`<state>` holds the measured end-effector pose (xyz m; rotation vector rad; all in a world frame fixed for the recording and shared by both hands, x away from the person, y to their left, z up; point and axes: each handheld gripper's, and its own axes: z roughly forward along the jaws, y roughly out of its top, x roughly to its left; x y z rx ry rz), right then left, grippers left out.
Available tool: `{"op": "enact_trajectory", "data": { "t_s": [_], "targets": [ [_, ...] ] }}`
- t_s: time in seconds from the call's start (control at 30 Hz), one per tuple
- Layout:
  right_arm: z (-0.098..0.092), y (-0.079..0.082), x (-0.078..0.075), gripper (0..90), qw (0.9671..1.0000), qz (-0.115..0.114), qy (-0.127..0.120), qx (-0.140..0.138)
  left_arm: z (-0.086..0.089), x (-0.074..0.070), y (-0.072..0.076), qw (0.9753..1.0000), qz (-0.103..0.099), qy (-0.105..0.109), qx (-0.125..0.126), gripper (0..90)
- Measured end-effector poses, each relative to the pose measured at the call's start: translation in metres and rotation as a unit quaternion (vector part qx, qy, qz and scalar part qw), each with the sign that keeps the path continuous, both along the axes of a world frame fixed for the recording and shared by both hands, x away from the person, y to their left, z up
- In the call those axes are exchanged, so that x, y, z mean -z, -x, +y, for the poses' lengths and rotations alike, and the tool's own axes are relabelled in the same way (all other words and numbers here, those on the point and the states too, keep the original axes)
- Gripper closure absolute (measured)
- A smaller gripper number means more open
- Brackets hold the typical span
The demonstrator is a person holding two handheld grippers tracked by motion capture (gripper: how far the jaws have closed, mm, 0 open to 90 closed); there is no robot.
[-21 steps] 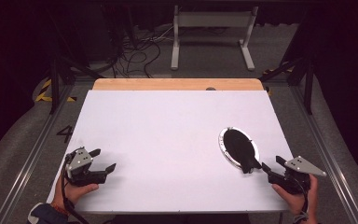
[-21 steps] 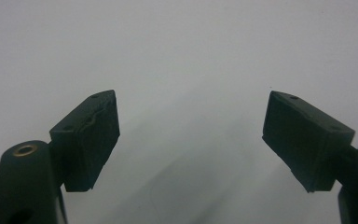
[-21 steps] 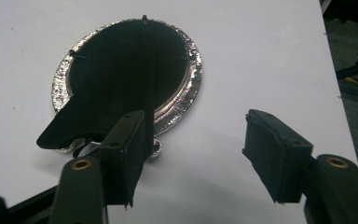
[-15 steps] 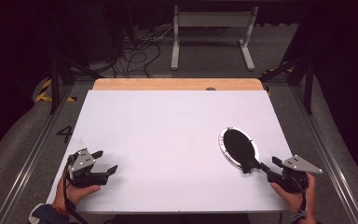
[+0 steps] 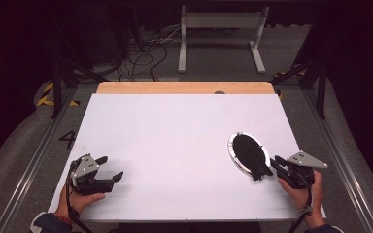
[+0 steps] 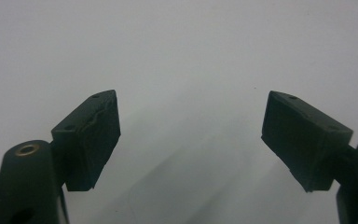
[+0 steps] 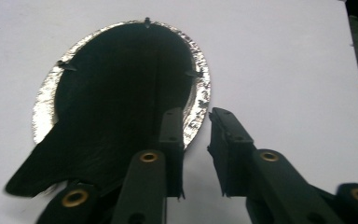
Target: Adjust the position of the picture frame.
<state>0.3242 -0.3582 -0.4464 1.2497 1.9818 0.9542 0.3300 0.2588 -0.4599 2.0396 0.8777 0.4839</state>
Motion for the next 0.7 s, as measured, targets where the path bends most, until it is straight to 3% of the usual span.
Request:
{"op": "enact_trajectory", "data": {
  "t_s": [0.13, 0.37, 0.4, 0.5, 0.6, 0.7],
  "targets": [
    [-0.004, -0.009, 0.002, 82.1, 1.0, 0.009, -0.001, 0.004, -0.003, 0.0, 0.001, 0.9999, 0.0, -0.008, 0.008, 30.0],
    [-0.003, -0.018, 0.007, 85.2, 0.9993, 0.036, 0.007, 0.001, 0.0, -0.001, 0.001, 0.9995, 0.008, -0.012, 0.028, 66.3],
    [-0.003, -0.019, 0.008, 85.2, 0.9991, 0.042, 0.007, 0.001, 0.001, -0.002, 0.002, 0.9995, 0.007, -0.011, 0.03, 66.3],
    [-0.001, -0.018, 0.008, 87.5, 0.9989, 0.047, 0.005, -0.003, 0.001, -0.003, 0.002, 0.9994, 0.006, -0.011, 0.033, 79.6],
    [-0.002, -0.019, 0.008, 89.8, 0.9985, 0.054, -0.001, -0.007, 0.002, -0.002, 0.002, 0.9991, 0.009, -0.014, 0.038, 88.5],
    [-0.004, -0.022, 0.009, 89.8, 0.9979, 0.064, -0.009, -0.007, 0.001, -0.001, 0.001, 0.9989, 0.015, -0.016, 0.042, 90.0]
  ]
}}
